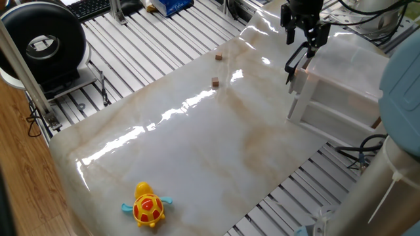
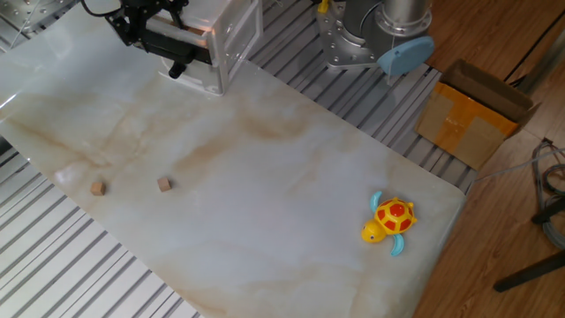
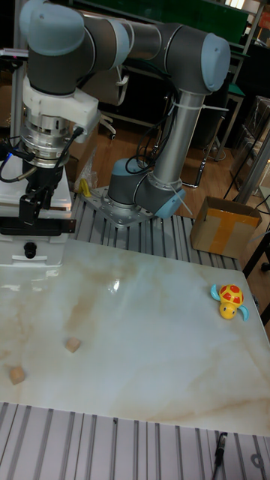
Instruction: Take something out of a drawer
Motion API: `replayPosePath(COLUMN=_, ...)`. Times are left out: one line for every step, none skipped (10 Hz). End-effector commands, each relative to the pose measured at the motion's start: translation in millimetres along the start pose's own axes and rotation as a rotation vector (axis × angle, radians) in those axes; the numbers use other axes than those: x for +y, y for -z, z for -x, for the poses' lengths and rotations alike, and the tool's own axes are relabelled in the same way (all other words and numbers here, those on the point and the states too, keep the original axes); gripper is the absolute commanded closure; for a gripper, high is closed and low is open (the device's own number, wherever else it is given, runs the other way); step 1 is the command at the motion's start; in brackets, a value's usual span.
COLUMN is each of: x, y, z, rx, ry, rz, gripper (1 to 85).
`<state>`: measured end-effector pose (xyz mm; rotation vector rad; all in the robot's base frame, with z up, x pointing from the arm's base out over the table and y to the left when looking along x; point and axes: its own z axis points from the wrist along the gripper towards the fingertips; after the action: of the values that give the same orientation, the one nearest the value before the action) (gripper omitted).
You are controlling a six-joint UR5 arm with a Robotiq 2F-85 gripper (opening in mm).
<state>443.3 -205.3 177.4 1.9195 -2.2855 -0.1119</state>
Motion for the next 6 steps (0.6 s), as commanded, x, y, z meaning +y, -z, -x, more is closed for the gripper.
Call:
replayPosePath(x=-1.4, y=0.2, z=0.6, rx=0.002, ry=0.011, rz=-0.004, gripper=15.0)
replayPosePath(x=-3.0, y=-3.6, z=5.3, rx=-0.006, ry=0.012, rz=-0.004, gripper=15.0)
replayPosePath(x=-5.3, y=-6.3, z=9.7, rx=-0.013, ry=0.015, rz=-0.007, gripper=15.0)
replayPosePath(x=-6.5, y=-8.3, z=13.3, rx=-0.019, ry=0.014, rz=-0.008, gripper=16.3)
replayPosePath(x=-7.3, y=-9.7, z=15.7, rx=-0.025, ry=0.015, rz=-0.007, gripper=17.0)
replayPosePath(x=-7.2, y=-10.2, z=15.6, rx=-0.030, ry=0.016, rz=-0.008, gripper=17.7)
